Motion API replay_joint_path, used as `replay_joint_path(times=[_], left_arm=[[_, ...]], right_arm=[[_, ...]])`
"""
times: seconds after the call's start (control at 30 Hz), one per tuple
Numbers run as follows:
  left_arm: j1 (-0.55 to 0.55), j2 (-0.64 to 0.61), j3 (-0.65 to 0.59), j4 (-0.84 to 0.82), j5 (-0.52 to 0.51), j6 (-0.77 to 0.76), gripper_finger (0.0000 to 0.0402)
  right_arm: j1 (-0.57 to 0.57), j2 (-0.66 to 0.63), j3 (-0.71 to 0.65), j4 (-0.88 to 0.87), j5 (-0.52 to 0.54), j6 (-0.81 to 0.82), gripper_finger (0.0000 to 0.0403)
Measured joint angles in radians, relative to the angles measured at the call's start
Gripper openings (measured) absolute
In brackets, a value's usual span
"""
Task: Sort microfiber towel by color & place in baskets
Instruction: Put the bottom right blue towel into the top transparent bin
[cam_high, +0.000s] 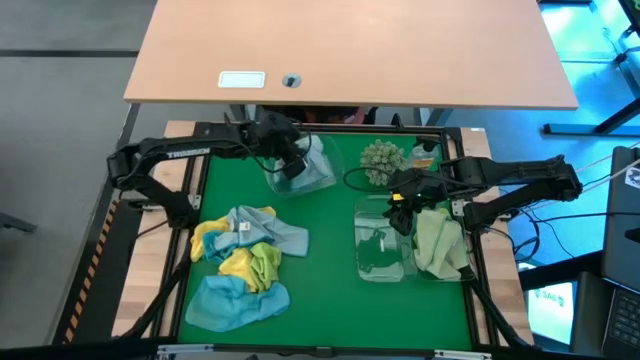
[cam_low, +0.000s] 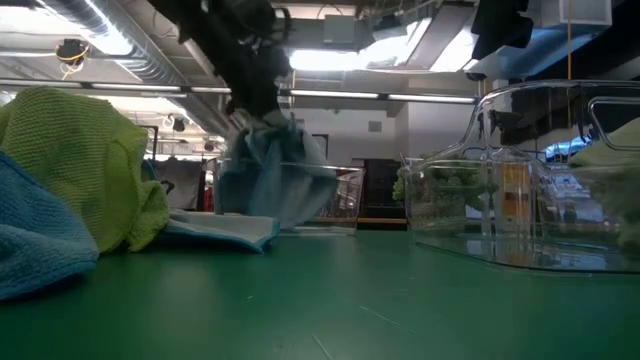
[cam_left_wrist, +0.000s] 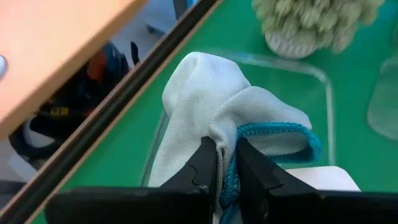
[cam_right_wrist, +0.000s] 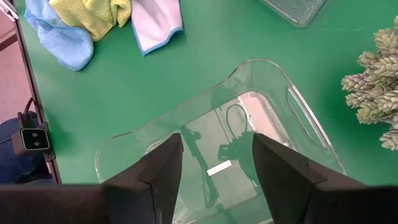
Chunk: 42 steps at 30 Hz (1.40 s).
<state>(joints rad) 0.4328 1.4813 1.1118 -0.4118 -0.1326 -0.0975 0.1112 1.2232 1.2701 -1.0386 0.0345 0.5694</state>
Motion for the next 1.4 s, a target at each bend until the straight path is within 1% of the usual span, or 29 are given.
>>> replay_joint_path(times=[0.4, 0.63, 0.83, 1.0, 1.27, 1.4], left_arm=[[-0.001, 0.156, 0.000, 0.001, 0.023, 0.000, 0.0031], [-0.003, 0.187, 0.000, 0.004, 0.023, -0.005, 0.0039], [-0.009, 0.179, 0.000, 0.006, 0.023, -0.006, 0.0068], [-0.010, 0.179, 0.000, 0.005, 0.026, -0.002, 0.0100], [-0.010, 0.179, 0.000, 0.000, 0.116, -0.006, 0.0166], [-0.010, 0.164, 0.000, -0.004, 0.172, -0.005, 0.0189]], right_arm=[[0.000, 0.000, 0.000, 0.000, 0.000, 0.000, 0.0195], [0.000, 0.000, 0.000, 0.000, 0.000, 0.000, 0.0195], [0.000, 0.000, 0.000, 0.000, 0.000, 0.000, 0.0195], [0.000, 0.000, 0.000, 0.000, 0.000, 0.000, 0.0195], [0.000, 0.000, 0.000, 0.000, 0.000, 0.000, 0.0195], [0.000, 0.000, 0.000, 0.000, 0.000, 0.000, 0.0195]])
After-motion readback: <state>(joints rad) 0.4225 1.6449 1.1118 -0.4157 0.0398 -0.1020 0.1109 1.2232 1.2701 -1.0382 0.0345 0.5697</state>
